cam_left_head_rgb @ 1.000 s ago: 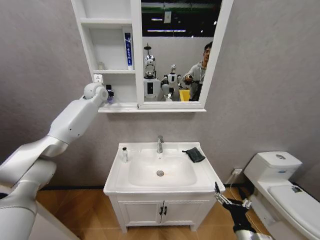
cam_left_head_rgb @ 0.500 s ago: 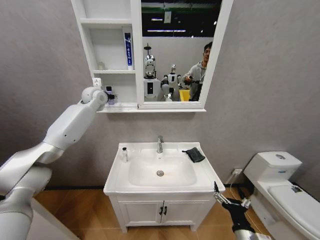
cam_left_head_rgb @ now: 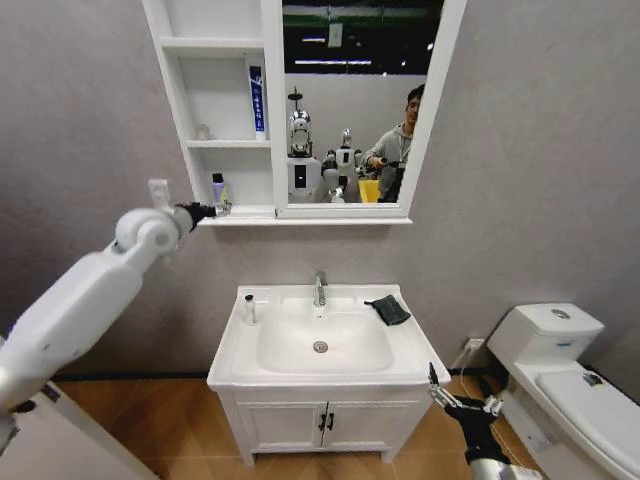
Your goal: Move facial cleanser and shampoo from washbasin to cabinet, then wipe washbasin with towel.
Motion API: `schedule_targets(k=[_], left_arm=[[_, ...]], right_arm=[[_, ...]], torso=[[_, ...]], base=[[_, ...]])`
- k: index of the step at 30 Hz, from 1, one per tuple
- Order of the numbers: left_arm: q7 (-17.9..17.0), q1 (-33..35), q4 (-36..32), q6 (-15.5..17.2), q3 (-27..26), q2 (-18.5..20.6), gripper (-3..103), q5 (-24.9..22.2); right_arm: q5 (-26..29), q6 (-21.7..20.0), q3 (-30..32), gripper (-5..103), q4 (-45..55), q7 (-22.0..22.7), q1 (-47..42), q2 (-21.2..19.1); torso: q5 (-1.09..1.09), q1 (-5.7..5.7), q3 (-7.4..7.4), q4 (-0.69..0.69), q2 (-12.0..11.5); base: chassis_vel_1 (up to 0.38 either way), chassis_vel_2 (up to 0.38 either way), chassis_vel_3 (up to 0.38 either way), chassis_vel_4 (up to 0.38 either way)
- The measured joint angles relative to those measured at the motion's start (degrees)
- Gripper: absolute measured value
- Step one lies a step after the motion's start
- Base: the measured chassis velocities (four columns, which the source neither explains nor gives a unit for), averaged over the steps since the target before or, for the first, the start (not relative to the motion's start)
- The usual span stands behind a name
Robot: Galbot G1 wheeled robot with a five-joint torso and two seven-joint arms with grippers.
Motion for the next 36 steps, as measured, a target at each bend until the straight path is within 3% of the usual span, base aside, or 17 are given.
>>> schedule_targets(k=[1, 2, 3, 4, 6, 7, 11, 17, 26, 36], left_arm=[[1.6, 8.9, -0.4, -3.6, -2.2, -0.6, 100, 6.1], [1.6, 8.9, -0.4, -3.6, -2.2, -0.6, 100, 6.1], [2.3, 13.2, 0.1, -5.6, -3.0, -1.8, 100, 9.2], [2.3, 13.2, 0.1, -5.6, -3.0, -1.8, 100, 9.2], [3.8, 19.3, 4.2, -10.0, -3.4, -5.6, 100, 16.1], [3.8, 19.3, 4.2, -10.0, -3.4, -5.6, 100, 16.1], [5.2, 22.6, 11.4, -13.6, -2.1, -12.2, 100, 21.3], [6.9, 20.7, 20.3, -15.6, -0.2, -21.9, 100, 27.6], [8.0, 15.4, 30.7, -16.9, 2.1, -28.3, 100, 29.5], [7.7, 10.7, 41.8, -18.7, 2.3, -32.9, 100, 32.6]], right_arm=[[0.0, 0.2, 0.0, 100, -0.1, 0.0, -0.1, 0.0], [0.0, 0.2, 0.0, 100, -0.1, 0.0, -0.1, 0.0], [0.0, 0.2, 0.0, 100, -0.2, 0.0, -0.1, 0.1], [0.0, 0.2, 0.0, 100, -0.2, 0.0, -0.1, 0.1], [0.2, 0.2, 0.2, 100, 0.0, 0.0, -0.4, 0.3], [0.2, 0.2, 0.2, 100, 0.0, 0.0, -0.4, 0.3], [0.5, 0.4, 1.3, 100, 0.7, 0.5, -1.4, 0.4], [0.2, 1.0, 2.2, 100, 1.8, 1.9, -3.0, 1.1], [0.4, 1.1, 2.5, 100, 2.0, 2.3, -3.6, 1.7], [2.1, 1.7, 3.7, 100, 1.5, 2.3, -3.8, 1.4]], torso=[[-0.02, 0.0, 0.01, 0.01, 0.0], [-0.02, 0.0, 0.01, 0.01, 0.0], [0.0, 0.0, 0.01, 0.0, 0.0], [0.0, 0.0, 0.01, 0.0, 0.0], [0.01, 0.01, 0.01, -0.04, 0.0], [0.01, 0.01, 0.01, -0.04, 0.0], [0.01, 0.02, 0.02, -0.02, 0.0], [0.02, 0.02, 0.02, -0.04, 0.0], [0.02, 0.02, 0.02, -0.03, 0.0], [0.02, 0.02, 0.02, -0.02, 0.0]], base=[[0.0, 0.0, 0.0, 0.0], [0.0, 0.0, 0.0, 0.0], [0.0, 0.0, 0.0, 0.0], [0.0, 0.0, 0.0, 0.0], [0.0, 0.0, 0.0, 0.0], [0.0, 0.0, 0.0, 0.0], [0.0, 0.0, 0.0, 0.0], [0.0, 0.0, 0.0, 0.0], [0.0, 0.0, 0.0, 0.0], [0.0, 0.0, 0.0, 0.0]])
